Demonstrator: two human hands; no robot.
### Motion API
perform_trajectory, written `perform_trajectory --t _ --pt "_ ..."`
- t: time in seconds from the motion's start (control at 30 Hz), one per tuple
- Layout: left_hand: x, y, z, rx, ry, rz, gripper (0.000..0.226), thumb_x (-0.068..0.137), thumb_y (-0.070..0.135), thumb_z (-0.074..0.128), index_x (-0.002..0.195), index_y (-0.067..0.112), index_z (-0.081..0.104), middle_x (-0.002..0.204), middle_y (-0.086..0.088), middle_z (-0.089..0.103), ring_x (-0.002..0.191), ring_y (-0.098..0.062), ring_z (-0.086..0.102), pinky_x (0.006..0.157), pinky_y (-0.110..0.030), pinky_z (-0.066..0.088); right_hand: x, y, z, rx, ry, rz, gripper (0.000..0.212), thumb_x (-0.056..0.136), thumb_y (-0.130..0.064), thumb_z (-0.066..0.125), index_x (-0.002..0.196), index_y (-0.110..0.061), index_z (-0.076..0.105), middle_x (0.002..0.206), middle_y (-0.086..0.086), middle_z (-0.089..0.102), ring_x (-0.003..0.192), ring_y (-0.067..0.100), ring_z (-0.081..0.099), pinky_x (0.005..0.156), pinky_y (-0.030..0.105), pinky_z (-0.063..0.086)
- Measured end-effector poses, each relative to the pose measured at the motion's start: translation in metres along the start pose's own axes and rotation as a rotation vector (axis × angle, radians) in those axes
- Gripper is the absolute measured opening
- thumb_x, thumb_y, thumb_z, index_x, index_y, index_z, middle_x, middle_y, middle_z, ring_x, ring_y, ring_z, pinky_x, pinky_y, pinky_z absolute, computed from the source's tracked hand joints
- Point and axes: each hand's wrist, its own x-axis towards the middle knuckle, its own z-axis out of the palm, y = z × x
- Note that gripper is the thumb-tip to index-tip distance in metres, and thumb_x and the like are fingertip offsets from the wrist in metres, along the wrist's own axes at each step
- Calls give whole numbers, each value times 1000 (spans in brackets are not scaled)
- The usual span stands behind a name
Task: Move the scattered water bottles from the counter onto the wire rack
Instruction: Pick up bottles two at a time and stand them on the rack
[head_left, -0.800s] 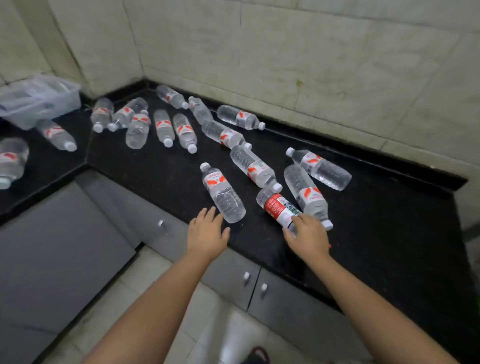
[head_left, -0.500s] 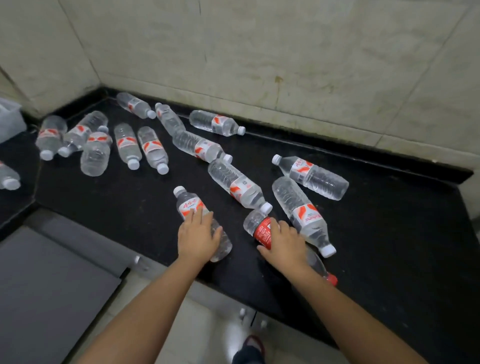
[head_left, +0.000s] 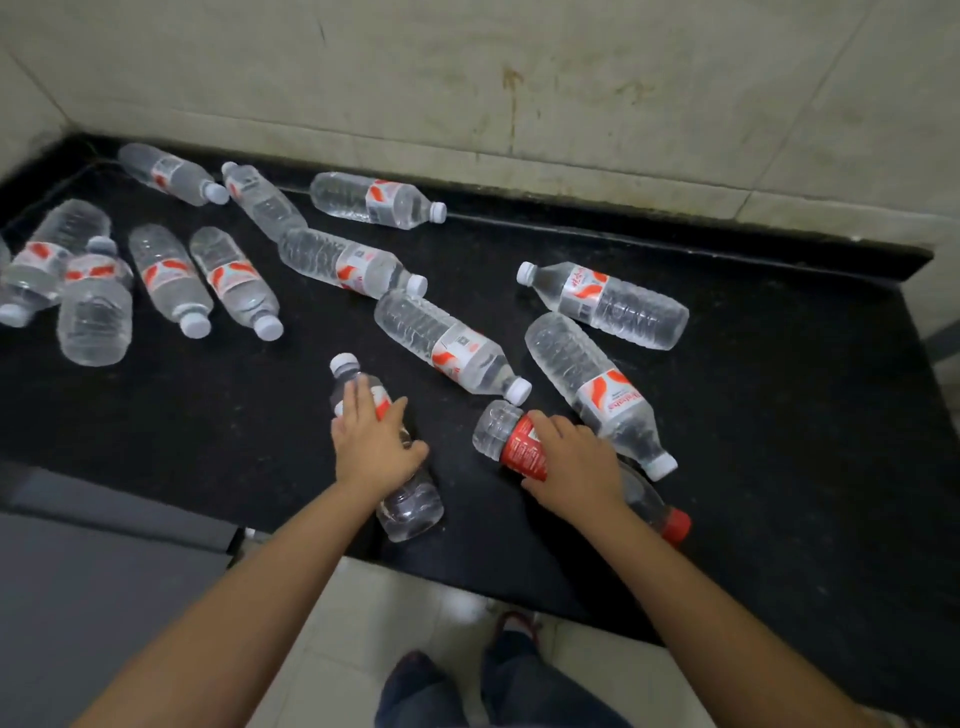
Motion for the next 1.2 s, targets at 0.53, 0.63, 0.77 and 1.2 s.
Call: perform_trajectory --t 0.53,0.63,0.77,1.2 --pt "-40 -29 9 -227 -123 214 83 88 32 58 147 5 6 157 -14 3 146 -27 -1 118 -35 8 -89 -6 20 404 281 161 56 74 -35 33 103 -2 68 114 14 67 116 30 55 112 45 26" --pt "-46 -29 9 -217 -105 190 83 87 37 58 147 11 7 157 -11 6 145 -28 6 116 -38 18 -82 -28 31 401 378 464 57 78 -44 41 105 -2 68 129 16 56 131 31 41 114 49 15" --pt "-51 -34 5 -108 -81 301 72 90 37 51 147 15 12 158 -6 5 145 -24 8 114 -36 24 -76 -48 23 518 332 834 59 86 -38 57 138 -18 38 158 9 2 145 31 -3 113 59 7" --pt "-23 -69 -20 -200 -343 471 55 98 13 37 146 4 11 157 -15 9 145 -24 12 115 -28 15 -96 -72 32 462 164 593 79 74 -21 69 141 -25 28 157 2 -13 141 33 7 107 41 35"
